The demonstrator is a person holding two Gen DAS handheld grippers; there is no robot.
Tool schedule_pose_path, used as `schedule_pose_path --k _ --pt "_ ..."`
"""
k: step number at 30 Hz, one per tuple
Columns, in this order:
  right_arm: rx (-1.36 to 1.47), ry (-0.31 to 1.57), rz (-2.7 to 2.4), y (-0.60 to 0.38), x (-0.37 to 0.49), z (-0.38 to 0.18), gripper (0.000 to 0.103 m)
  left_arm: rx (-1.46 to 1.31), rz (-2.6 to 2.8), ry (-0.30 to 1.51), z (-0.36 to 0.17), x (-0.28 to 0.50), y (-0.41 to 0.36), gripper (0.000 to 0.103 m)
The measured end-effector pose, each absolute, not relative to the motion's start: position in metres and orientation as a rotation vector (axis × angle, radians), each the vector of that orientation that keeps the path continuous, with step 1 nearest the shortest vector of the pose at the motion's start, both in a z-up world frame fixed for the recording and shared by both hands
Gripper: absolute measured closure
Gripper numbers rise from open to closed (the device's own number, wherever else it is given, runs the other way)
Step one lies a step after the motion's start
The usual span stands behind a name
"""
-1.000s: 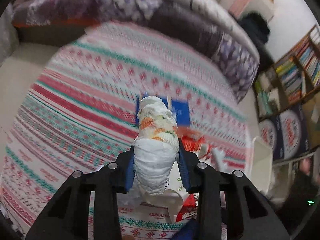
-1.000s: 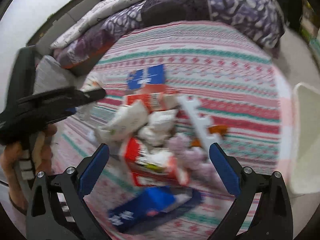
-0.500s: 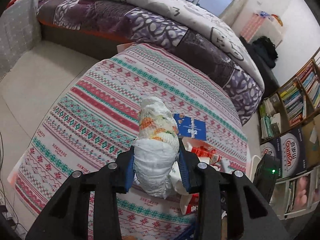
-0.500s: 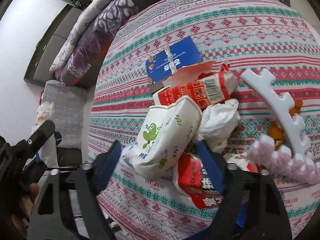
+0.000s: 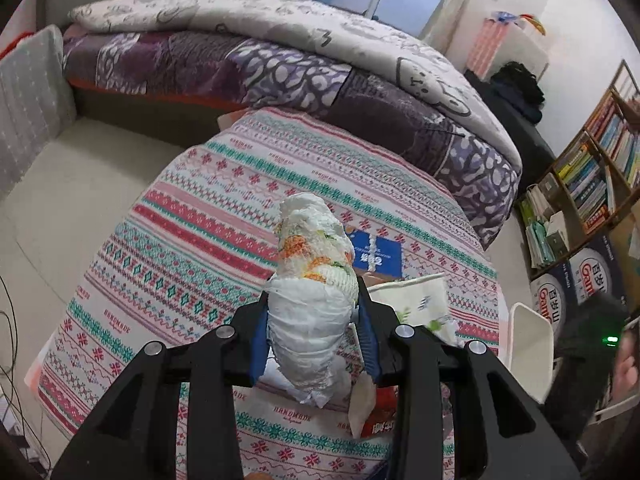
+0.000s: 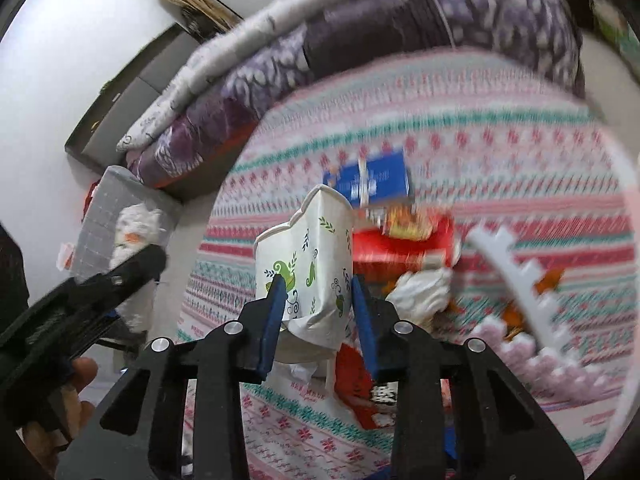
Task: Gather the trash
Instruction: 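Grasp the white-green paper cup with the right gripper while the left gripper lifts the bundle, then carry the cup into the white bin and open the right gripper while the left carries the bundle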
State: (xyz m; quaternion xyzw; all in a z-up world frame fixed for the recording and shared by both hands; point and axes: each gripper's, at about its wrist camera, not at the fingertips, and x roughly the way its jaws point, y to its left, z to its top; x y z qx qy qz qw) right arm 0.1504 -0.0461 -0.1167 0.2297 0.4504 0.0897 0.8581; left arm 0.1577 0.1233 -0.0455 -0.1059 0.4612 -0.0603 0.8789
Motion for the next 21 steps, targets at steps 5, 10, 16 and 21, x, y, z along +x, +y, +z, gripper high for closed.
schedule_pose_path --k 5,10,16,21 --pt "0.356 0.823 0.112 -0.058 0.139 -0.093 0.071 -0.187 -0.127 0.892 -0.036 0.153 0.106 0.066" --pt "0.239 0.72 -0.006 -0.075 0.127 -0.076 0.071 -0.113 -0.12 0.827 -0.029 0.147 0.081 0.066" --pt "0.2 0.658 -0.134 -0.107 0.11 -0.067 0.071 -0.045 -0.121 0.785 -0.029 0.14 0.051 0.066" --pt "0.174 0.642 -0.217 -0.13 0.103 -0.065 0.071 0.038 -0.122 0.751 -0.034 0.131 0.017 0.065"
